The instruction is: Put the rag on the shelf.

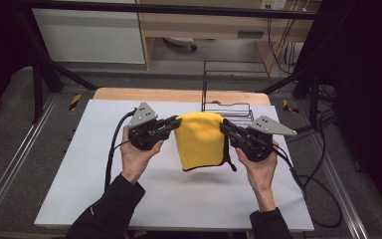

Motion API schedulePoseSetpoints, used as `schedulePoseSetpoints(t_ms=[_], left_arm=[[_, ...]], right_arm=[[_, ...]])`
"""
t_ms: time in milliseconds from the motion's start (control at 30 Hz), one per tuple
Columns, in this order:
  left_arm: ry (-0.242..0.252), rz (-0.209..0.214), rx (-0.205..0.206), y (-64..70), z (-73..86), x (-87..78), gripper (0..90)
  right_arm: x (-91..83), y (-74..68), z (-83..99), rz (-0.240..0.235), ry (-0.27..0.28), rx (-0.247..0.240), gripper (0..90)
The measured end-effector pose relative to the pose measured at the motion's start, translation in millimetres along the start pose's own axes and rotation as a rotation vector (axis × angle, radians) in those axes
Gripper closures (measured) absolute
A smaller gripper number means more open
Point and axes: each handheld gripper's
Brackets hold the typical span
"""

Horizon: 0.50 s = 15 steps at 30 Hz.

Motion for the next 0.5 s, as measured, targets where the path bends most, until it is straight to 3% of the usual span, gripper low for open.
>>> schedulePoseSetpoints(t_ms=[500], left_arm=[[0.076, -0.01, 0.025, 2.4, -27.7, 9.7, 82.7]], right_arm=[[-9.6, 8.9, -23.5, 0.044, 0.073, -0.008, 80.8]])
Point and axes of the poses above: each handheld gripper's, and its own axes: x roughly forward along the jaws, z roughly out of its underside, y roughly to its right, and after that the axes turned 14 degrees about z, right-handed
